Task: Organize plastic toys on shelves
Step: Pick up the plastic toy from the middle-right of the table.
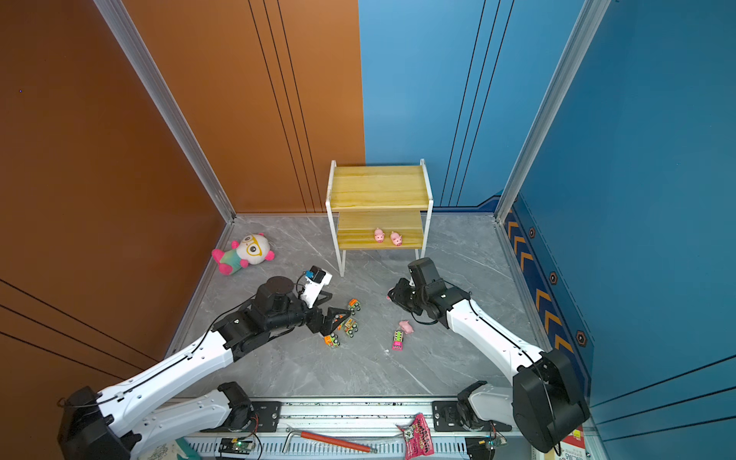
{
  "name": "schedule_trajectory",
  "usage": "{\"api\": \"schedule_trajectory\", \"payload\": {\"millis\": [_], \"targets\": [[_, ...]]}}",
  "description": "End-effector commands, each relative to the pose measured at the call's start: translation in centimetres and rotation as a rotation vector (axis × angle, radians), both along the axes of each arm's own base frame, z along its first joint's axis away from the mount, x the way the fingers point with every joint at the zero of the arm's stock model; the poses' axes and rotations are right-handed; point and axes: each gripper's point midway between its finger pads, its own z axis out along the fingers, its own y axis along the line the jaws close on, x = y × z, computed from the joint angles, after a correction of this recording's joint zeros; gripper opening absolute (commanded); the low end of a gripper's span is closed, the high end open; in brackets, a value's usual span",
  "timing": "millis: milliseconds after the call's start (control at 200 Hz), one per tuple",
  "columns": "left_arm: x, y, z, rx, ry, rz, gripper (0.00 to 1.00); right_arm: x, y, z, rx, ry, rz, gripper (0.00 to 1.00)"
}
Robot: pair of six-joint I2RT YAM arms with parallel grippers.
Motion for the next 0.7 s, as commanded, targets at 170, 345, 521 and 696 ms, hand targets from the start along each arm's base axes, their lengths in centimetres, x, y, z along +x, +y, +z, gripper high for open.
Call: {"api": "schedule_trajectory", "payload": {"millis": [170, 345, 521, 696], "targets": [[1.1, -3.4, 1.2, -0.071, -0.162, -0.064, 0.97, 0.1, 3.5, 7.3, 0.286, -0.073, 0.071, 0.25], [3.0, -3.9, 1.8, -0.106, -0.213, -0.059, 0.97, 0.0, 3.8, 8.8, 0.357, -0.080, 0.082, 0.26], [4.7, -4.1, 2.4, -0.133, -0.231, -0.061, 0.97, -0.1, 4.2, 10.0, 0.412, -0.090, 0.099, 0.26], [5.4, -4.0, 3.9, -0.194, -0.248, -0.063, 0.96, -0.3, 4.2, 10.5, 0.436, -0.093, 0.108, 0.26]]}}
